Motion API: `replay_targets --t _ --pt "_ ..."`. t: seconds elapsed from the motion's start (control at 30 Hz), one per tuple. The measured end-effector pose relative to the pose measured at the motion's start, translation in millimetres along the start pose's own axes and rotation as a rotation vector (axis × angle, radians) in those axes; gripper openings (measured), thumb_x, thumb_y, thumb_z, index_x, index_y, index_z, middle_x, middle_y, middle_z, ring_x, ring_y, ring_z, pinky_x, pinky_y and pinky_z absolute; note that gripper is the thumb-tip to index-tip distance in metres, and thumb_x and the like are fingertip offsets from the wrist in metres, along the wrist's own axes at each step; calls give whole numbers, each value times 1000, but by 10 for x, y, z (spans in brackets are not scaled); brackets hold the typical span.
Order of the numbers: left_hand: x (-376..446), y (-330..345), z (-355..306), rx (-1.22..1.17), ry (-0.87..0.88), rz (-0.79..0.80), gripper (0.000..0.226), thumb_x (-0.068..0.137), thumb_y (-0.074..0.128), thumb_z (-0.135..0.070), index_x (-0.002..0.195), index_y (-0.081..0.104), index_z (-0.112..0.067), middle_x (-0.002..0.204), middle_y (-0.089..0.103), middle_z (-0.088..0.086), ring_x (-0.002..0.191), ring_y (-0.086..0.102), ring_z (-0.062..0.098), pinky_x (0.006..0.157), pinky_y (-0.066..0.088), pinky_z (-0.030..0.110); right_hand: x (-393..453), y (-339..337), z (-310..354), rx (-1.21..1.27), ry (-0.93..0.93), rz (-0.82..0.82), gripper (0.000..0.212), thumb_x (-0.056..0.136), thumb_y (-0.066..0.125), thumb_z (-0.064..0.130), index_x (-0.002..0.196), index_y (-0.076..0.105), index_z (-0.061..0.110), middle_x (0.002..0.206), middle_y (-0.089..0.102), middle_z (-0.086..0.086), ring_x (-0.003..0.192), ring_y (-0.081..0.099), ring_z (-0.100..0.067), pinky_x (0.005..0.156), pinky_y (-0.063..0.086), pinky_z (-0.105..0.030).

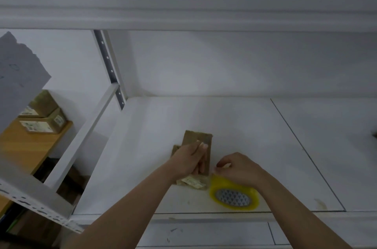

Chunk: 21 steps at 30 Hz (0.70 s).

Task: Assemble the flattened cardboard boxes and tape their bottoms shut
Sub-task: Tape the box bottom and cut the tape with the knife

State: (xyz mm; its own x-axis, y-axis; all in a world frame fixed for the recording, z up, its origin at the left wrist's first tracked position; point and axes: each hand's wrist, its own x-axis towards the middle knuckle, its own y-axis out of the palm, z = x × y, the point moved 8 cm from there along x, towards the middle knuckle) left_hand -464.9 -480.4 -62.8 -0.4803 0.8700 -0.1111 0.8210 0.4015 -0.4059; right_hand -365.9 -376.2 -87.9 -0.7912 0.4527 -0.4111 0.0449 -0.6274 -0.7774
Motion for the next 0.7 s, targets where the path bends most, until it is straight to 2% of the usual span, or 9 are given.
replay_targets --t 0.07,0.13,0.2,0.27,0.37,0.43,0.53,0.63,0.7 --pt "12 -52 85 -57 -19 -34 46 103 31 -40 89 54 -3 56 60 2 40 46 9 46 40 21 -31 4 14 154 -58 49 53 79 63 64 119 67 30 123 62 12 108 59 -7 92 48 -28" --pt "18 -46 87 -67 -3 -38 45 104 29 -37 98 49 3 55 59 4 38 45 9 44 38 19 -99 19 10 300 -82 129 39 89 64 45 124 64 28 125 60 13 109 57 -5 88 45 -20" --pt "22 -9 71 -37 21 -24 45 104 29 -36 97 47 4 54 59 3 37 44 9 43 38 19 -145 31 -37 342 -103 157 32 92 64 32 124 63 29 126 60 13 110 57 -5 93 47 -22" --pt "17 -2 68 -22 30 -14 43 103 28 -37 92 46 0 54 60 3 38 45 9 44 39 20 -142 -6 -117 302 -89 96 34 88 68 39 121 64 30 125 60 13 111 58 -8 96 48 -28" --pt "6 -88 111 -84 -17 -24 38 103 28 -40 94 44 -6 61 64 9 41 49 12 44 40 20 -129 -146 -230 -50 10 -67 60 73 68 69 121 60 34 125 55 12 114 55 -11 95 46 -32" --pt "-10 -136 136 -102 -52 -16 38 103 28 -42 93 44 -9 66 65 11 45 53 13 46 43 19 -171 -206 -235 -181 55 -110 69 68 64 77 123 56 36 126 54 11 115 53 -12 92 43 -31" --pt "-50 -76 83 -63 -39 79 45 98 33 -49 82 52 -11 70 63 6 54 56 11 59 47 22 -194 -197 -248 -102 -17 -69 50 75 61 73 115 59 43 124 56 17 116 53 -9 94 44 -32" --pt "-122 -8 0 78 -40 211 57 85 38 -67 73 59 -15 71 59 -5 65 54 7 70 45 19 -228 -193 -246 64 -98 4 19 89 60 50 108 64 46 125 59 20 121 53 -6 103 44 -34" --pt "-153 23 -42 245 -67 290 58 88 36 -70 70 61 -21 74 56 -9 73 53 8 79 43 24 -240 -185 -240 24 -91 20 26 93 57 46 119 63 44 132 57 17 123 53 -7 105 42 -33"
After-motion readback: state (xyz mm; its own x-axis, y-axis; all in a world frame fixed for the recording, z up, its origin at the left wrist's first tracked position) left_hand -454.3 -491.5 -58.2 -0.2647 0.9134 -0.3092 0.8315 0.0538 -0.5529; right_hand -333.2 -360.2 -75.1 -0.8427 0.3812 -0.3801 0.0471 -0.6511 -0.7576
